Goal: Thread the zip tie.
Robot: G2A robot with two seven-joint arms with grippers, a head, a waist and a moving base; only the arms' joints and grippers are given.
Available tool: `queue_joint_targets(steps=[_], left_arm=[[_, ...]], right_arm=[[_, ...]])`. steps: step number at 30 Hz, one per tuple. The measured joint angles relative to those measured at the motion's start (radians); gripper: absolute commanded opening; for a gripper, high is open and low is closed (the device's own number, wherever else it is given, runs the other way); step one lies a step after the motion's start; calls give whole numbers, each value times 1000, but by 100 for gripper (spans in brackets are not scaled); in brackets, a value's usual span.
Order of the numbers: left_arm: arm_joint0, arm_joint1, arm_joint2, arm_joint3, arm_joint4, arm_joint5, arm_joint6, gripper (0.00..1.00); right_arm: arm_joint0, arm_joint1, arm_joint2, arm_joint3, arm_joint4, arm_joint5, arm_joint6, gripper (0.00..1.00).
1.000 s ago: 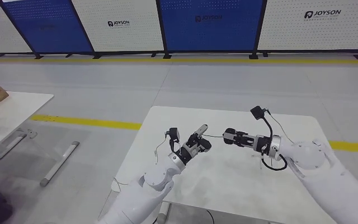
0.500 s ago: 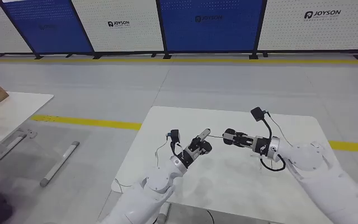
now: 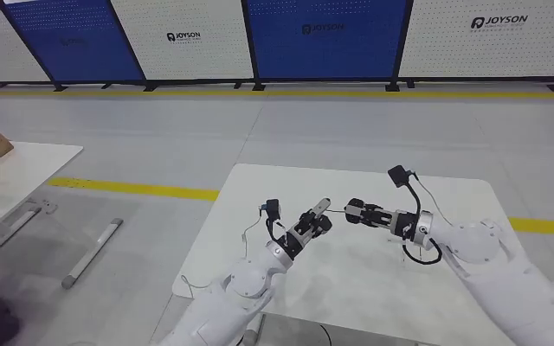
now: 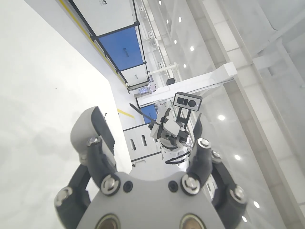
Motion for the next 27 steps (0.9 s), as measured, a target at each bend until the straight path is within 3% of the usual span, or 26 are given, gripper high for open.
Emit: queue_joint_targets(steps=[18, 19, 21, 27], left_arm=[[-4, -10, 9, 13, 39, -12, -8, 0], [-4, -11, 8, 12, 40, -14, -9, 0], [-2, -11, 6, 12, 42, -16, -11, 0], [10, -11, -7, 3, 42, -23, -17, 0]], right_arm=[[0, 0, 0, 0, 0, 0, 0, 0], [0, 0, 0, 0, 0, 0, 0, 30], [-5, 0, 0, -4, -3, 4, -6, 100], [-26, -2, 23, -20, -11, 27, -8, 100]])
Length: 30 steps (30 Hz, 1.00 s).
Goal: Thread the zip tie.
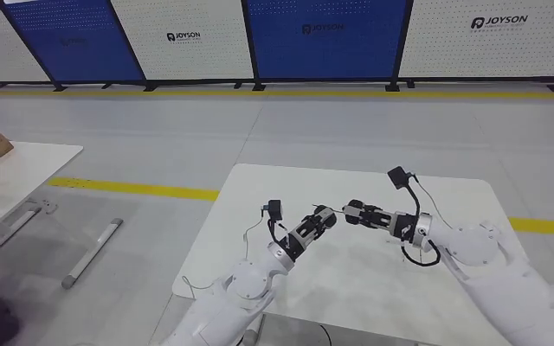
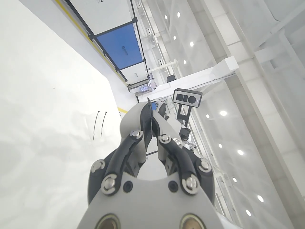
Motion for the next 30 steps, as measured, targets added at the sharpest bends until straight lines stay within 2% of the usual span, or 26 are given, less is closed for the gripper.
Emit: queue_joint_targets(steps=[12, 15, 22, 24, 26, 28, 30], left_arm=[[23, 2, -29, -13, -33, 8, -35, 0], [26, 3, -32, -16, -52, 23, -63, 0], [26, 3, -32, -16, -52, 23, -62, 0], [27, 2, -34, -19, -65, 25, -57, 0], [29, 0, -40, -26, -117, 26, -56, 0], [33, 0, -51, -36, -187, 36, -89, 0], [36, 2, -69, -41, -232, 41, -114, 0]], right_arm=[[-83, 25, 116, -18, -19, -2, 14, 100], [-92, 27, 124, -32, -41, 1, 25, 100], [-93, 26, 123, -35, -42, -1, 23, 100], [-102, 24, 117, -53, -55, -22, 21, 100], [-106, 21, 111, -59, -42, -48, 36, 100], [-103, 14, 106, -42, 16, -98, 59, 100], [-91, 6, 96, -21, 35, -122, 66, 100]])
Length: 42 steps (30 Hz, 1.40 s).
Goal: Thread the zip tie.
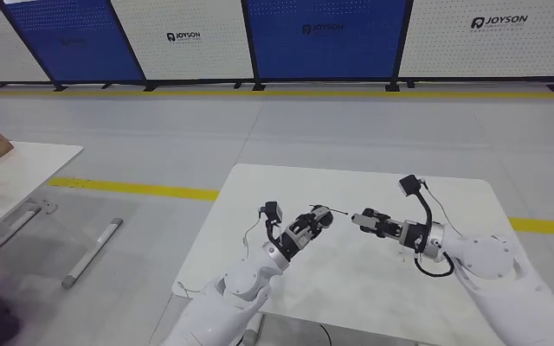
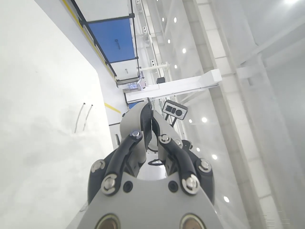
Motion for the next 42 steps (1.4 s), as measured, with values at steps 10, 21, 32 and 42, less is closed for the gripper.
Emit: queue_joint_targets(steps=[10, 21, 32, 42], left_arm=[[7, 1, -23, -4, -12, 7, 29, 0], [16, 3, -33, -8, -49, 23, -42, 0], [36, 4, -39, -20, -31, 3, -52, 0], [58, 7, -42, -43, -4, -3, -68, 0]], right_arm=[[32, -20, -30, 27, -25, 6, -15, 100], [9, -26, 3, 13, 33, 6, 30, 22], [20, -44, -1, 49, 40, 6, 62, 4], [36, -58, -8, 66, 35, 10, 69, 0]])
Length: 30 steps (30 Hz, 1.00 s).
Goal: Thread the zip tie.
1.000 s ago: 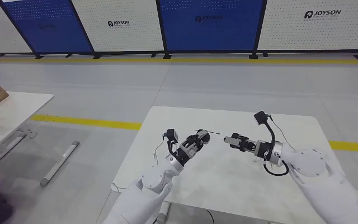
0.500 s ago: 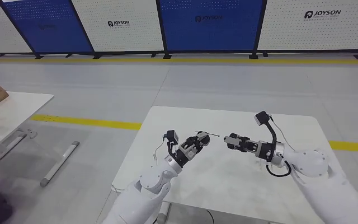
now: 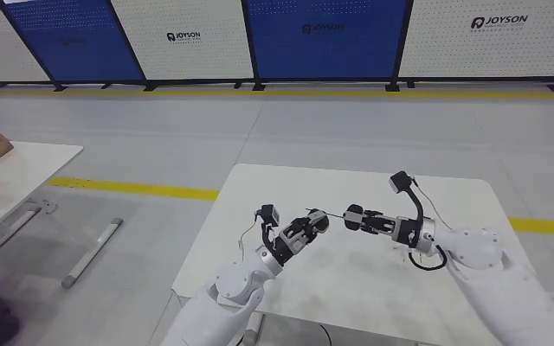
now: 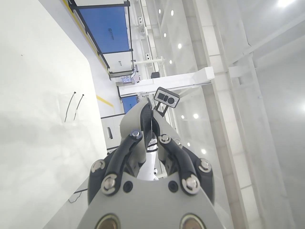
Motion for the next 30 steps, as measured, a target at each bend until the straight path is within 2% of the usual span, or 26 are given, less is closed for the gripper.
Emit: queue_joint_targets(steps=[1, 5, 6, 7, 8, 12, 15, 16, 18, 19, 20, 22, 23, 28, 30], left_arm=[[-1, 0, 0, 1, 1, 0, 1, 0], [-6, -2, 2, 7, -2, 3, 6, 0], [-6, -2, 2, 8, -3, 3, 6, 0], [-7, -2, 3, 8, -4, 3, 6, 0], [-8, -2, 3, 9, -5, 3, 5, 0], [-8, -3, 4, 10, -4, 2, 4, 0], [-7, -3, 5, 9, -2, 0, 2, 0], [-6, -3, 5, 8, -1, 0, 1, 0], [-4, -3, 6, 6, 1, -1, 0, 0], [-3, -3, 6, 5, 3, -1, 0, 0], [-3, -3, 6, 5, 4, -1, 1, 0], [-2, -3, 6, 4, 2, -1, 4, 0], [-3, -4, 5, 4, 0, -1, 5, 0], [-4, -4, 4, 5, -7, 2, 7, 0], [-4, -5, 3, 6, -10, 4, 7, 0]], right_arm=[[0, -1, 0, 1, -1, 0, 2, 0], [-2, -3, 4, 4, -1, 1, 9, 55], [-4, -3, 5, 4, -1, 1, 11, 85], [-5, -4, 7, 4, -1, 0, 13, 95], [-6, -4, 8, 4, -2, 0, 14, 100], [-9, -6, 12, 1, -4, 3, 19, 95], [-10, -8, 14, -3, -8, 5, 19, 84], [-10, -8, 14, -4, -10, 6, 19, 75], [-9, -10, 15, -6, -14, 9, 19, 67], [-9, -11, 15, -6, -16, 10, 19, 53], [-8, -11, 15, -6, -18, 12, 20, 47], [-7, -12, 16, -6, -22, 15, 22, 41], [-7, -13, 17, -6, -24, 16, 22, 34], [-9, -15, 20, -6, -32, 21, 23, 14], [-9, -16, 22, -5, -33, 25, 24, 0]])
